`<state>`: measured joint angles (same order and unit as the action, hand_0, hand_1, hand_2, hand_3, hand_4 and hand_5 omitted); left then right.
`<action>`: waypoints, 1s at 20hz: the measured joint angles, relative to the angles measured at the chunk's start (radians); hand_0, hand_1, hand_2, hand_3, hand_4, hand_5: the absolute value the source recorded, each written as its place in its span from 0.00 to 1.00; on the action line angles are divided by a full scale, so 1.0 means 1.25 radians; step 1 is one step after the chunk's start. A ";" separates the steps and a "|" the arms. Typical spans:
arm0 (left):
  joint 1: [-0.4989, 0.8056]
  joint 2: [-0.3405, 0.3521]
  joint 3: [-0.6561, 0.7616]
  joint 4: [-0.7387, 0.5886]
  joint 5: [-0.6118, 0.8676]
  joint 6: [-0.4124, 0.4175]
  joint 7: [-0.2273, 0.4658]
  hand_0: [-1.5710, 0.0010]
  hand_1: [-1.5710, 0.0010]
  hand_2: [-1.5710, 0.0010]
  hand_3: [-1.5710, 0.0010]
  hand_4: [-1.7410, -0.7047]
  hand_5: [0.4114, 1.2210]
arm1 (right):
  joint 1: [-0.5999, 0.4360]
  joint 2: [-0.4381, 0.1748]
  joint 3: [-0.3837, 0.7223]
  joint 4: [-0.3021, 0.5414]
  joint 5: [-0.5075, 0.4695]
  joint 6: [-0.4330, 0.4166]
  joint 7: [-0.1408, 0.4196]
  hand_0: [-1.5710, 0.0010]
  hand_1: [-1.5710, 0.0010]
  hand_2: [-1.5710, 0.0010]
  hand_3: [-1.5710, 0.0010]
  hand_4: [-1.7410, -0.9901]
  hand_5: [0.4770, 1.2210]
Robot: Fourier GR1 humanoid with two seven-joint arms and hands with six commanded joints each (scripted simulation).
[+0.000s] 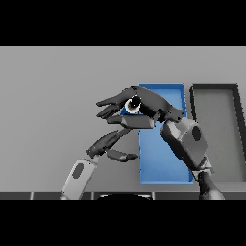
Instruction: Pick up the blue pipe and place it into the blue bin.
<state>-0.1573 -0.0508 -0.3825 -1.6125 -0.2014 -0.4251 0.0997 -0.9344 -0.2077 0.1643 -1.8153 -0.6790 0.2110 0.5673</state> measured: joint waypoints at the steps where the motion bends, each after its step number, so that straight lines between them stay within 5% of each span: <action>1: 0.006 -0.002 -0.006 -0.002 -0.005 0.000 0.010 1.00 1.00 1.00 1.00 0.81 0.03 | -0.030 -0.012 -0.025 0.012 0.014 -0.028 -0.019 0.00 0.00 0.00 0.00 0.00 1.00; 5: -0.017 0.010 0.015 0.000 0.000 0.001 0.026 1.00 1.00 1.00 1.00 0.82 0.01 | -0.106 -0.082 -0.108 0.134 0.081 -0.061 -0.011 0.00 0.00 0.00 0.00 0.00 1.00; 11: -0.012 0.014 0.008 -0.002 -0.012 0.004 0.008 1.00 1.00 1.00 1.00 0.84 0.00 | -0.031 -0.155 -0.182 0.237 0.147 -0.024 -0.014 0.00 0.00 0.00 0.00 0.00 1.00; 20: 0.014 0.015 0.003 -0.013 0.000 -0.003 0.001 1.00 1.00 1.00 1.00 0.83 0.02 | 0.282 -0.171 -0.195 0.135 0.179 -0.051 0.034 0.00 0.00 0.00 0.00 0.00 1.00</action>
<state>-0.1401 -0.0322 -0.3782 -1.6283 -0.2009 -0.4288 0.1010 -0.5822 -0.4220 -0.0791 -1.6469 -0.4557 0.1475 0.6098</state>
